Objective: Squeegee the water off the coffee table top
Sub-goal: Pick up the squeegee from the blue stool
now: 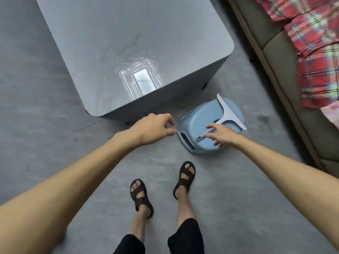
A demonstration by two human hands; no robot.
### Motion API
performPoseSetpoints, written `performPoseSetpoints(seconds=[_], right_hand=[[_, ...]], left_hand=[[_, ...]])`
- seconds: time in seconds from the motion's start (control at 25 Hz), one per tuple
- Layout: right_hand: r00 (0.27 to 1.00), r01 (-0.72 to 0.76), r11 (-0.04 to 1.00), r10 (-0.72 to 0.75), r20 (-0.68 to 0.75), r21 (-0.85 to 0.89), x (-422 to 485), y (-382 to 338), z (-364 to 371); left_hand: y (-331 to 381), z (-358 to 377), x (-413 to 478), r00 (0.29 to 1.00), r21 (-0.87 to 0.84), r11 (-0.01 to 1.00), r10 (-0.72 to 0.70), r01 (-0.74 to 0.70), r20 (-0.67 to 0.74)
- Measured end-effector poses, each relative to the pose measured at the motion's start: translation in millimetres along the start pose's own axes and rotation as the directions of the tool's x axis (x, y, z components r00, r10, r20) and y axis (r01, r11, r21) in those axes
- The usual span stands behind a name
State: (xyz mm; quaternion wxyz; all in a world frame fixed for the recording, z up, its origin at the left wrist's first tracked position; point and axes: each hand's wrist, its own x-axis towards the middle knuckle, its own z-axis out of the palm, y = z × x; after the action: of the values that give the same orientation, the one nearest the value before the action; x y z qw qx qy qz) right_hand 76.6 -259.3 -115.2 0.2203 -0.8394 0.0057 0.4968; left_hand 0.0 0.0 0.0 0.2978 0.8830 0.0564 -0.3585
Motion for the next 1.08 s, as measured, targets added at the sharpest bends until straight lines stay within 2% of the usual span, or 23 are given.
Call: performPoseSetpoints(seconds=[0.2,0.4,0.56,0.68,0.76,0.88,0.96,1.08], right_hand=[[0.982,-0.188,0.975,0.19,-0.003,0.115,112.2,37.9,27.3],[0.957,-0.253,0.954,0.272,-0.105,0.161,149.3,49.2,32.5],[0.932,-0.251,0.886,0.331,-0.15,0.391,153.6,47.9,30.0],[0.835,-0.182,0.806,0.429,-0.344,0.563,142.0,39.9,14.1],[0.797,-0.104,0.725,0.47,-0.379,0.681,110.3,20.4,-4.3],[0.873,0.051,0.572,0.373,-0.315,0.819,38.7,-20.1,-27.8],[0.928,0.11,0.555,0.24,-0.285,0.825,-9.3,-53.8,-36.6],[0.965,0.157,0.564,0.087,-0.247,0.811,-77.4,-120.0,-48.1]], left_hand=[[-32.6,58.4,82.7,0.985,-0.049,0.991,-0.117,0.124,0.126],[-31.8,60.4,118.5,0.984,-0.122,0.981,-0.139,0.153,0.113],[-14.8,44.2,128.6,0.991,-0.165,0.979,-0.113,0.122,0.065],[-5.8,30.0,128.7,0.997,-0.122,0.99,-0.079,0.075,-0.022],[6.6,14.3,120.5,0.998,-0.108,0.993,-0.059,0.055,-0.032],[32.2,-24.6,91.2,0.998,-0.158,0.987,-0.024,0.016,-0.05],[43.0,-58.5,64.3,0.994,-0.247,0.969,-0.016,-0.013,-0.112],[43.9,-111.7,13.5,0.983,-0.431,0.902,-0.097,0.022,-0.154]])
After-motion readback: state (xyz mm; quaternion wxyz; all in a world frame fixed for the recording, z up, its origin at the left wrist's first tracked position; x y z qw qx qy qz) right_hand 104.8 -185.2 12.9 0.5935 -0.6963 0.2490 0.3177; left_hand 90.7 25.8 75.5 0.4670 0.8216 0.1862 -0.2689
